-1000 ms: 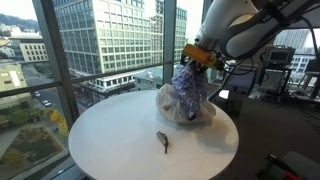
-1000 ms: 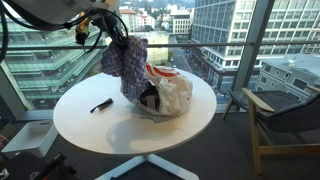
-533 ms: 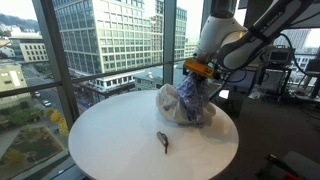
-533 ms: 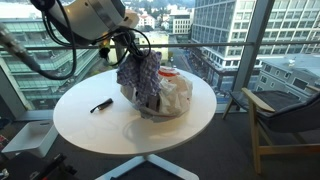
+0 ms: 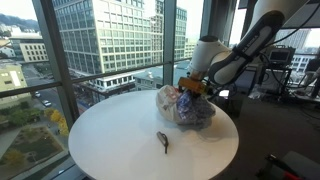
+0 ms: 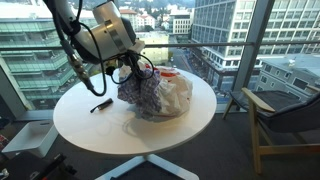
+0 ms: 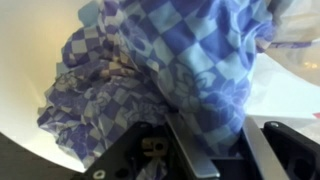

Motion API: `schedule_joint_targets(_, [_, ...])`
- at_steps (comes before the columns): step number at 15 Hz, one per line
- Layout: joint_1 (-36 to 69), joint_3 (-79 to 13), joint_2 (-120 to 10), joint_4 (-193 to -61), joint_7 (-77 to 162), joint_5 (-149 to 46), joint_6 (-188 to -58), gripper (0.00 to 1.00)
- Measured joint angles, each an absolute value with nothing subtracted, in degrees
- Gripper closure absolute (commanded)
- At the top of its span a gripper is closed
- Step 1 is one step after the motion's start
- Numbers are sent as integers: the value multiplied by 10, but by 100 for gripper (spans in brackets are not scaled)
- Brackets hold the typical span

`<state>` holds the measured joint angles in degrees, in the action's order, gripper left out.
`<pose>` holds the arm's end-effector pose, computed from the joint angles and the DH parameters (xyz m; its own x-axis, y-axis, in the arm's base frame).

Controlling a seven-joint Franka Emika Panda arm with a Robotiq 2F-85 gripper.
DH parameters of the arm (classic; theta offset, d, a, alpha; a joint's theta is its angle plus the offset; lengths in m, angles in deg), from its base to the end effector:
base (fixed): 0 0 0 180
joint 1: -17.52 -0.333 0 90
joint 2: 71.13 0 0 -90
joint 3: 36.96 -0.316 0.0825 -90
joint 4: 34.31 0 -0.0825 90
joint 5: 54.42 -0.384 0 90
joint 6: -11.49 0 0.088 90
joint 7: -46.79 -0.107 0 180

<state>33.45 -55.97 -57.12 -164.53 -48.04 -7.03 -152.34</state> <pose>0.5506 0.0688 0.2851 0.5651 -0.7407 0.3634 -0.7069 -0.6618 -0.2497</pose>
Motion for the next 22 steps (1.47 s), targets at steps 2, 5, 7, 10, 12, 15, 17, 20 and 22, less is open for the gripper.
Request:
schedule_joint_targets(2, [323,-568,-538,-1624,-480,-71,-1523,88])
schedule_joint_targets(5, [311,-569,-492,-1580,-474,-70,-1513,88])
schedule_joint_targets(7, [311,-565,-460,-1546,-466,-70,-1497,88])
schedule_joint_targets(10, [310,-553,-416,-1490,-453,-69,-1468,88])
schedule_joint_targets(12, [307,-541,-393,-1453,-447,-61,-1450,88])
schedule_joint_targets(15, [235,-450,-382,-1410,-405,-100,-1452,87])
schedule_joint_targets(17, [182,-391,-378,-1391,-393,-112,-1452,87])
schedule_joint_targets(20, [137,-344,-352,-1379,-373,-142,-1451,87])
schedule_joint_targets(22, [123,-330,-328,-1380,-356,-171,-1451,87])
